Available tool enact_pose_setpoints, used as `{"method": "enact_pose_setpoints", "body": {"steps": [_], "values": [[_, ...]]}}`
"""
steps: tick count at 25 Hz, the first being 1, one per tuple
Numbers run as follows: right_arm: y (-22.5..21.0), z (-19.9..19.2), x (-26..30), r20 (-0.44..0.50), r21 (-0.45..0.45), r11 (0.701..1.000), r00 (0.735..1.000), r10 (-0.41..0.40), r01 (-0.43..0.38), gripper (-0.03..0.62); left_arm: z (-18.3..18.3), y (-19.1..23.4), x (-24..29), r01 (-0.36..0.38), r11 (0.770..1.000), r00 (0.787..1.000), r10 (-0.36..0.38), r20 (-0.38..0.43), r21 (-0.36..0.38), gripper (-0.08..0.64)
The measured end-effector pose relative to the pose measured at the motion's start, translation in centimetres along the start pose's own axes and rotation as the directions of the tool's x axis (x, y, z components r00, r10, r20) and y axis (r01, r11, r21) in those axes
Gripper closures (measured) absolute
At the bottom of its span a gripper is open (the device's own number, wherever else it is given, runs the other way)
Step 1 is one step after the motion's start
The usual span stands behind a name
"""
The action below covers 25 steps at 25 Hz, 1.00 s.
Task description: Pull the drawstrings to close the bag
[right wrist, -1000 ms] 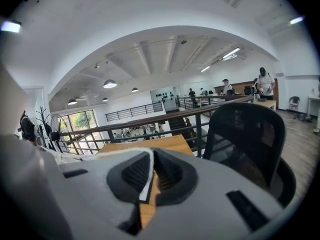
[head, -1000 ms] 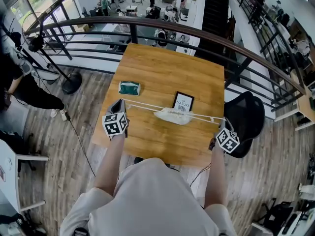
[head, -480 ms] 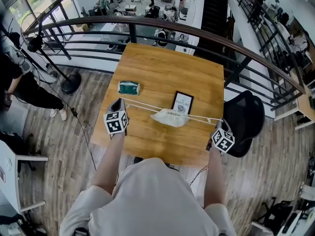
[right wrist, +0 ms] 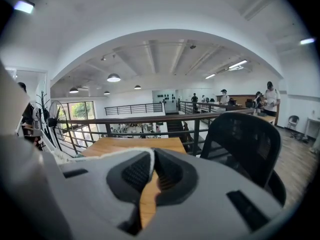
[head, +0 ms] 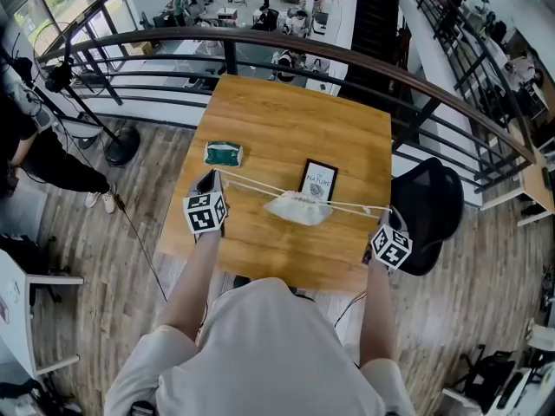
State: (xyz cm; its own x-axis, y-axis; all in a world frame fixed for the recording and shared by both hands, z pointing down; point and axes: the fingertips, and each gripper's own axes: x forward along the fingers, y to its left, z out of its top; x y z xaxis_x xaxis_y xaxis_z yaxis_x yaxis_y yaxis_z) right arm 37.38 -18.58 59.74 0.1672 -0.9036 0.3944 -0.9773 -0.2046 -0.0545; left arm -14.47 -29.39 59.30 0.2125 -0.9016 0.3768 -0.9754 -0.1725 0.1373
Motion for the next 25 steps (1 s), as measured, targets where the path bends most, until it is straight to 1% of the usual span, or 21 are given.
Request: {"method": "enact_pose_setpoints", "body": {"steps": [7,10,16,21,25], "values": [[0.9,1.3,-0.2,0.024,-0.007,1.0,0.999,0.029,-0.029,0.591,0.6,-1.1,-0.3,0.025,1.0,0.999,-0.025,0.02,0.006,0.565],[1.2,2.3,-0.5,0.044,-0.033,0.999,0.998,0.042,-0.041,0.591,1.0,-1.3,-0.7,0.036,0.999,0.999,-0.037,0.032,0.02,0.565],[2.4,3.7,-1.3,0.093,-0.125,0.99,0.992,0.081,-0.069,0.591,2.5,-1.7,-2.1,0.066,0.992,0.994,-0.075,0.078,0.112,0.565],[3.6,4.7,-2.1,0.118,-0.172,0.979,0.984,0.132,-0.111,0.591,4.3,-2.4,-2.9,0.099,0.98,0.981,-0.125,0.145,0.174,0.565],[4.3,5.8,-3.0,0.15,-0.229,0.965,0.974,0.168,-0.131,0.591,5.5,-2.9,-3.4,0.11,0.972,0.973,-0.148,0.177,0.209,0.565]]}}
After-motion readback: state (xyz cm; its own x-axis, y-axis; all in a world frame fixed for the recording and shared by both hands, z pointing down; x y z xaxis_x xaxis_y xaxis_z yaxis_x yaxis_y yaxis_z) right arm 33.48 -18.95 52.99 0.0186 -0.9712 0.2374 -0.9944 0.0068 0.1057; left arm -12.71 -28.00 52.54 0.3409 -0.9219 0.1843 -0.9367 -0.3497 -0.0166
